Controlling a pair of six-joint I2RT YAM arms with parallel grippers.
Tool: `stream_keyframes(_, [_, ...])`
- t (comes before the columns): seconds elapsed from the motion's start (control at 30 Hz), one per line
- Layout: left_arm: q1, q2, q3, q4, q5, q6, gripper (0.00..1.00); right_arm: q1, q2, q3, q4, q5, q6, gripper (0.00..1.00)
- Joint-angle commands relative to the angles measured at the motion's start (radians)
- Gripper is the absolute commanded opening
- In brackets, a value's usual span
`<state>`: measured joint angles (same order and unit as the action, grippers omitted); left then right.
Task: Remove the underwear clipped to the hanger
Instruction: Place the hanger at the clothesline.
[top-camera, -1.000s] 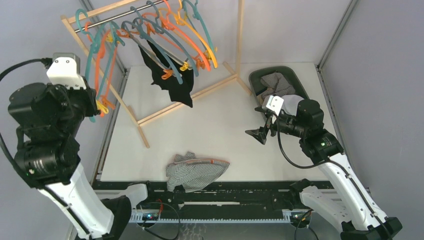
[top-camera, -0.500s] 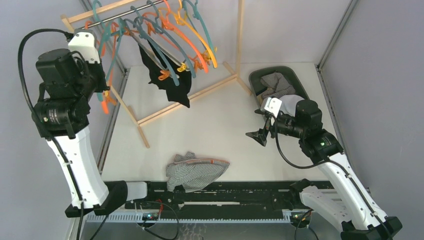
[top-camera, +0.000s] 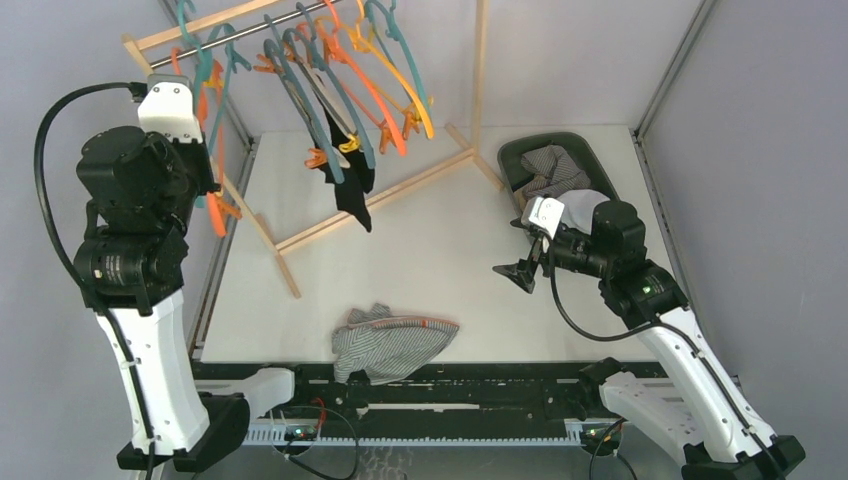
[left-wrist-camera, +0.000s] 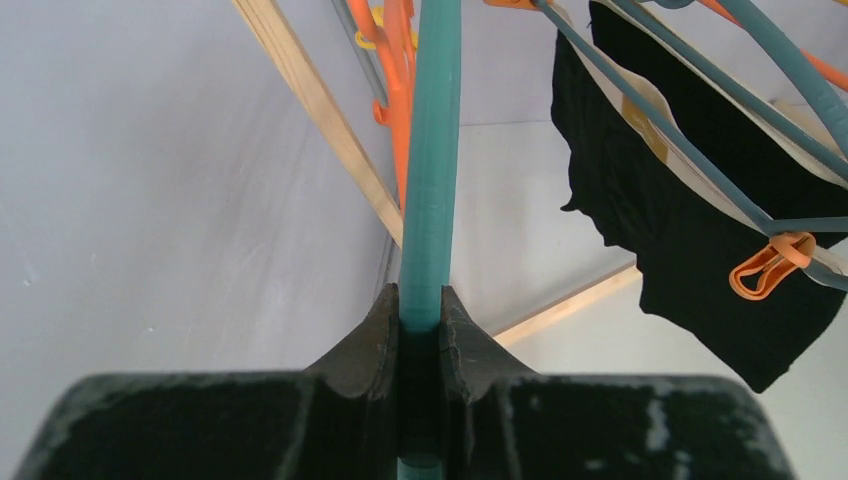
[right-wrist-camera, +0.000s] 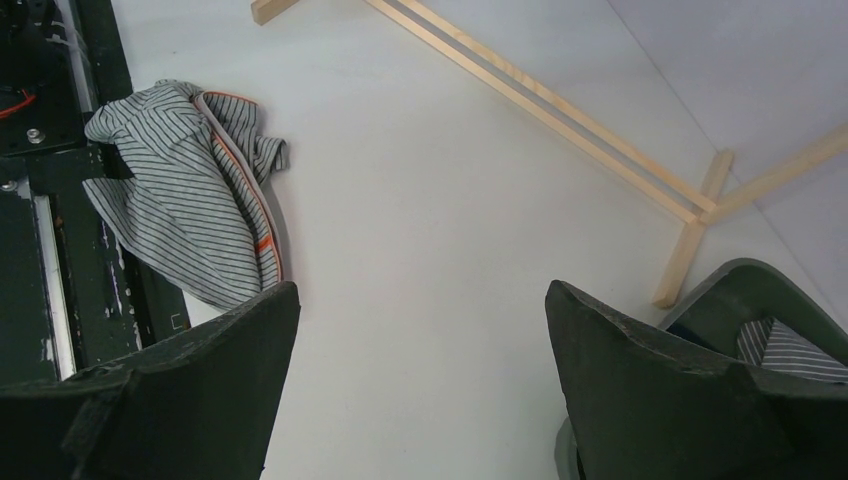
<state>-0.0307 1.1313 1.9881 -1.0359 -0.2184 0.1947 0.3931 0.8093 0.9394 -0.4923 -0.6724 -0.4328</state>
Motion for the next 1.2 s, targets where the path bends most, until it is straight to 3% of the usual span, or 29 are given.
stream_keyframes(0.0, [-0.009, 0.025, 0.072, 0.097, -0.036, 0.027, 0.00, 0.003, -0.018, -0.003, 0.000, 0.008, -0.018, 0.91])
stream_keyframes(0.67, [-0.027, -0.195, -0.314, 0.284, 0.031, 0.090, 0.00, 0.001, -0.025, -0.017, -0.028, 0.021, -0.039, 0.91])
stream_keyframes(1.17, [-0.027, -0.127, -0.340, 0.336, -0.030, 0.097, 0.00, -0.003, -0.025, -0.018, -0.045, 0.022, -0.052, 0.91])
